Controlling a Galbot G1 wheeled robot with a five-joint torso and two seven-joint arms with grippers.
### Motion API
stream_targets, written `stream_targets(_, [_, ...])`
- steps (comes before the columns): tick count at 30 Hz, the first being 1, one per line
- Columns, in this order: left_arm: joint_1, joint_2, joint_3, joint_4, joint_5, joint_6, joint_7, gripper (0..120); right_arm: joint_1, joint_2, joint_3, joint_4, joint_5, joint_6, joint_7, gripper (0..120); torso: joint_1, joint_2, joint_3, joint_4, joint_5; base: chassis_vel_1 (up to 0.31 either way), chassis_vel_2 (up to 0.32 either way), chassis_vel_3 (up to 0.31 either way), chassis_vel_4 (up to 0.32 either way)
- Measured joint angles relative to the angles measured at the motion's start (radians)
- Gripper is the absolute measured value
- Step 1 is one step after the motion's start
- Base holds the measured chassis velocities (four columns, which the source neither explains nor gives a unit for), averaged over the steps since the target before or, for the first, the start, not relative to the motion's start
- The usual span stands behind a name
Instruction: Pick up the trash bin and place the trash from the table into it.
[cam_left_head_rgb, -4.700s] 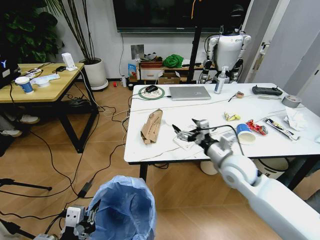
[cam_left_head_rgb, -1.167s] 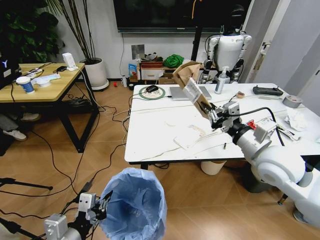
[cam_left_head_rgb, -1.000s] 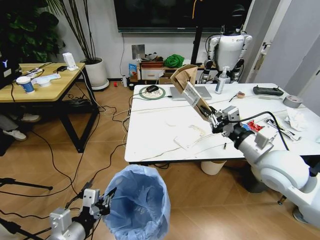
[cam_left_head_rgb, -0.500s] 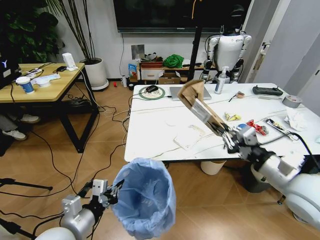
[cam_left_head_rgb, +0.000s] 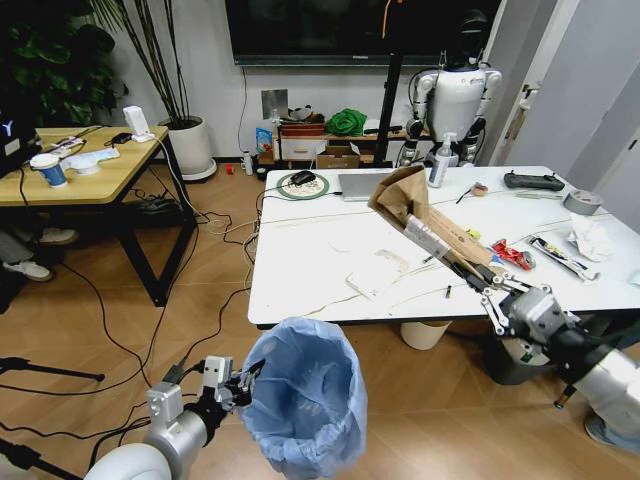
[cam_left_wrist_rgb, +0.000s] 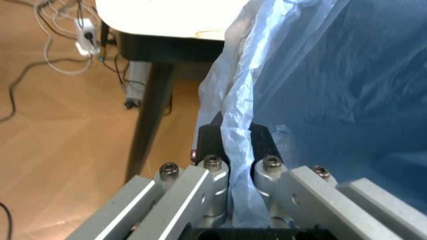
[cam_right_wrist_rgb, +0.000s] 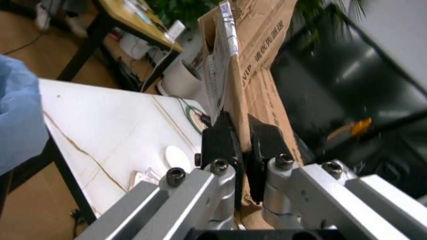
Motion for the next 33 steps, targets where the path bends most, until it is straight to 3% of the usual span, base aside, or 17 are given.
stream_targets(9, [0.022, -0.005, 0.018, -0.014, -0.045, 0.021, -0.022, 0, -0.001, 0.007, -0.013, 0.005, -0.198, 0.086, -0.089, 0, 0.0, 0.0, 0.0, 0.0, 0.0003, 0.0, 0.0, 0.0, 0.0])
stream_targets(13, [0.018, -0.012, 0.024, -0.021, -0.046, 0.024, -0.027, 0, 0.006, -0.05, 0.006, 0.005, -0.257, 0.137, -0.148, 0, 0.0, 0.0, 0.0, 0.0001, 0.0003, 0.0, 0.0, 0.0, 0.0])
stream_targets(18, [-0.004, -0.03, 0.009, -0.022, -0.064, 0.027, -0.029, 0, 0.029, -0.129, 0.018, 0.004, -0.224, 0.216, -0.201, 0, 0.0, 0.0, 0.0, 0.0001, -0.0002, 0.0, 0.0, 0.0, 0.0])
stream_targets(23, [-0.002, -0.036, 0.002, -0.019, -0.071, 0.033, -0.029, 0, 0.15, -0.167, -0.124, -0.038, -0.151, 0.315, -0.282, 0, 0.0, 0.0, 0.0, -0.0001, 0.0003, 0.0, 0.0, 0.0, 0.0])
stream_targets(33, [0.033, -0.071, -0.022, -0.025, -0.067, 0.038, -0.029, 0, 0.405, -0.226, -0.355, -0.123, -0.107, 0.314, -0.315, 0, 0.0, 0.0, 0.0, 0.0001, -0.0001, 0.0, 0.0, 0.0, 0.0])
